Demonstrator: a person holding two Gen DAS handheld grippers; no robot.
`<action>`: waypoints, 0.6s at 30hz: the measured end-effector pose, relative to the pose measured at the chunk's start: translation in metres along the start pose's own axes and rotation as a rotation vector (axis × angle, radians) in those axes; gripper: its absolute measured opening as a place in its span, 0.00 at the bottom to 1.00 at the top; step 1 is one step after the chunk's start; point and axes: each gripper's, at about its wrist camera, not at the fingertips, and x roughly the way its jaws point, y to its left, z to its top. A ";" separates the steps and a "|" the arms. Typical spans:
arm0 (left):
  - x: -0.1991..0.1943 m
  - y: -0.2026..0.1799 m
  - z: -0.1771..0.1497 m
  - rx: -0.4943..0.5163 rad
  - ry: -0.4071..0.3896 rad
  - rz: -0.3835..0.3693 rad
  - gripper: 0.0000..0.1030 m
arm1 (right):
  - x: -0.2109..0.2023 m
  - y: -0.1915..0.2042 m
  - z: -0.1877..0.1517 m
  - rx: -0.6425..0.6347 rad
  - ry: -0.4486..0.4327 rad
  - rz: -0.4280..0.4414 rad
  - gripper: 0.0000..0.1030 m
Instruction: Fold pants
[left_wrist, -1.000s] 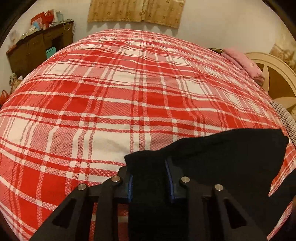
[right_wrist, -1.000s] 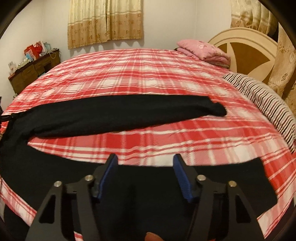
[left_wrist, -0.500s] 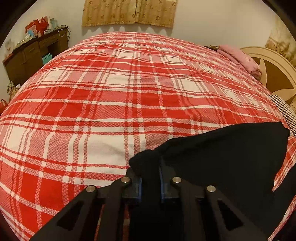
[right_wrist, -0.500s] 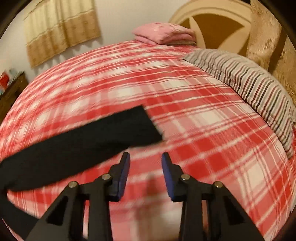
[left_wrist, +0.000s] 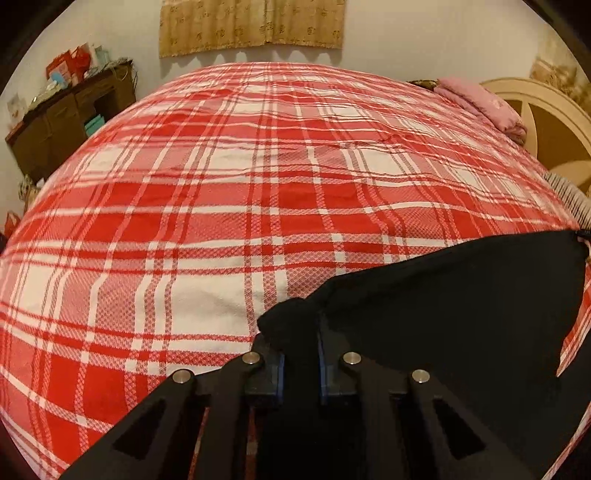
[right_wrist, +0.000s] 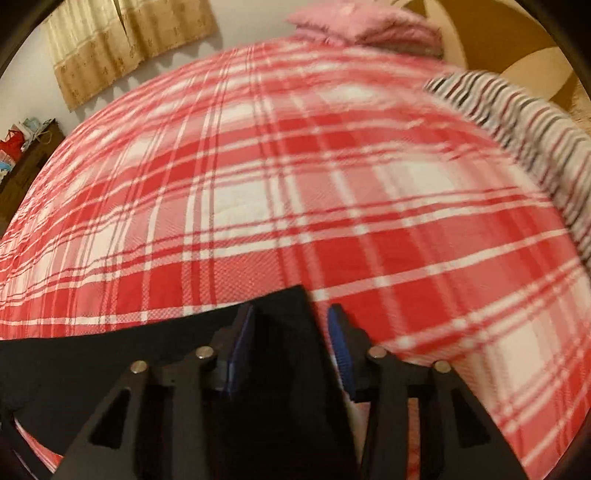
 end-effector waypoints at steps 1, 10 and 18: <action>-0.002 -0.002 0.001 0.009 -0.002 0.005 0.11 | 0.000 0.004 -0.001 -0.020 -0.010 -0.015 0.12; -0.057 0.004 -0.002 -0.010 -0.169 -0.068 0.11 | -0.119 0.036 -0.043 -0.169 -0.293 0.089 0.11; -0.106 0.014 -0.042 -0.035 -0.328 -0.187 0.11 | -0.236 0.007 -0.130 -0.176 -0.567 0.211 0.11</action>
